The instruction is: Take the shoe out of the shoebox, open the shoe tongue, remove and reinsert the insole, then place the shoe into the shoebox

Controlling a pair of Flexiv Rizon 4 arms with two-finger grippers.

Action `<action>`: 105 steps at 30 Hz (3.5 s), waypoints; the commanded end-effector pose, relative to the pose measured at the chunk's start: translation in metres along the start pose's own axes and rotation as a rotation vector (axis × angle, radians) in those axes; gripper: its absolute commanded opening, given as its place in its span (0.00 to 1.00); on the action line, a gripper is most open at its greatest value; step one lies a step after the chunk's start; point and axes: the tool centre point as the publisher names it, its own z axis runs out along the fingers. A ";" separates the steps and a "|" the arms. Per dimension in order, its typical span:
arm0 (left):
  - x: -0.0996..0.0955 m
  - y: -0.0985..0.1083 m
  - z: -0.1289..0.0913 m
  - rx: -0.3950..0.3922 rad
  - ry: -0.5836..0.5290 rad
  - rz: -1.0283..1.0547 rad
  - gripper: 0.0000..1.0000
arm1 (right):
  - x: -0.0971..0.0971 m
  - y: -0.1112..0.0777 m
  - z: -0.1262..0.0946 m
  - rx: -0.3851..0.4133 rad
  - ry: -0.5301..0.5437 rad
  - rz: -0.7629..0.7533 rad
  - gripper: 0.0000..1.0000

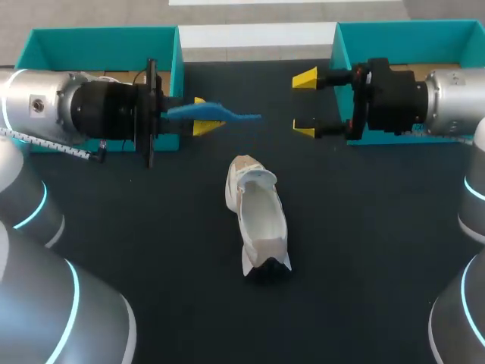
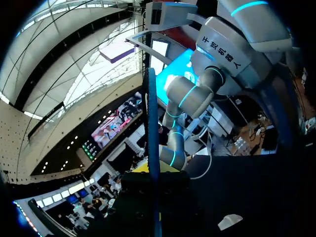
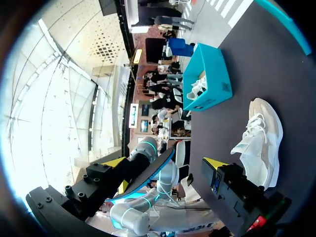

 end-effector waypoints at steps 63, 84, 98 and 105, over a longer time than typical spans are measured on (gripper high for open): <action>0.022 0.107 0.031 -0.141 0.093 0.792 0.00 | 0.003 -0.008 0.058 0.131 0.046 0.051 0.49; 0.021 0.109 0.025 -0.160 0.081 0.779 0.00 | 0.000 -0.005 0.061 0.129 0.033 0.053 0.00; 0.022 0.111 -0.018 -0.230 0.072 0.714 1.00 | -0.010 -0.001 0.053 0.121 0.016 0.061 0.00; 0.003 0.098 -0.029 -0.339 0.165 0.696 1.00 | -0.025 0.000 0.053 0.115 -0.004 0.083 0.00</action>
